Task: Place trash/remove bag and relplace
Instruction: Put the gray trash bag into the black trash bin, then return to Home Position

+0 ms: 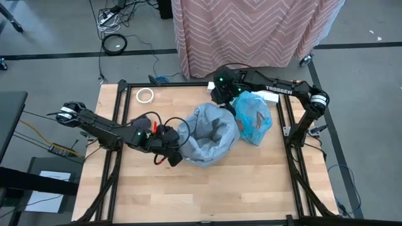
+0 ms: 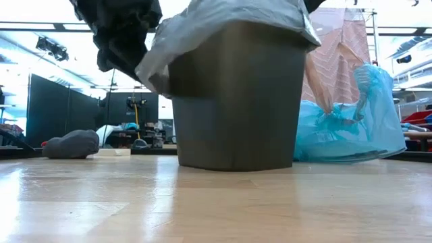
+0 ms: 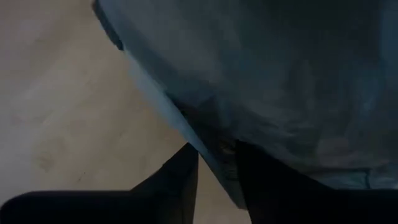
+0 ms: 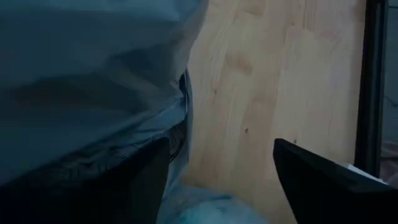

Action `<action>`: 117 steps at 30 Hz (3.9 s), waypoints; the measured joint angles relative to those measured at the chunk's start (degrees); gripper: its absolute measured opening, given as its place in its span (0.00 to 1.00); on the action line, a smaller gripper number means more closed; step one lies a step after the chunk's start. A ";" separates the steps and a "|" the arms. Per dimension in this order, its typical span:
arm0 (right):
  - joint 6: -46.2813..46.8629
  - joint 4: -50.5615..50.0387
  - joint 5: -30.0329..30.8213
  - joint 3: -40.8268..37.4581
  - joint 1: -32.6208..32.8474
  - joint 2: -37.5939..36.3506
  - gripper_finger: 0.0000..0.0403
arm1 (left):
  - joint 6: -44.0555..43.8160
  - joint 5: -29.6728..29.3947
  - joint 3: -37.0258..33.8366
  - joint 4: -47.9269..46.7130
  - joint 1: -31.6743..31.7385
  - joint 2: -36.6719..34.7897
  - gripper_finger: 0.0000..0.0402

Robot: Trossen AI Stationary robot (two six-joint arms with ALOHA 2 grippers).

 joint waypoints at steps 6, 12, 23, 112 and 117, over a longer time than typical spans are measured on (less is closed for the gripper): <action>-0.19 -4.02 -4.34 4.09 -1.39 -0.86 0.71 | -2.71 -6.36 2.24 -0.83 0.22 0.03 0.29; 0.83 -6.31 -8.57 6.27 -4.26 -2.17 0.70 | -1.08 -8.01 4.46 -1.32 0.22 0.03 0.29; -1.71 -12.04 -15.92 5.41 -10.02 -2.51 0.66 | 1.47 -8.23 10.55 -7.63 0.22 0.01 0.29; 71.58 54.23 -43.29 -56.69 -16.51 -94.17 0.42 | 22.17 -29.77 -20.25 23.10 -12.70 -56.22 0.62; 88.27 82.56 -45.13 -70.92 -15.28 -96.27 0.42 | 23.24 -22.49 -34.46 39.05 -12.70 -58.63 0.62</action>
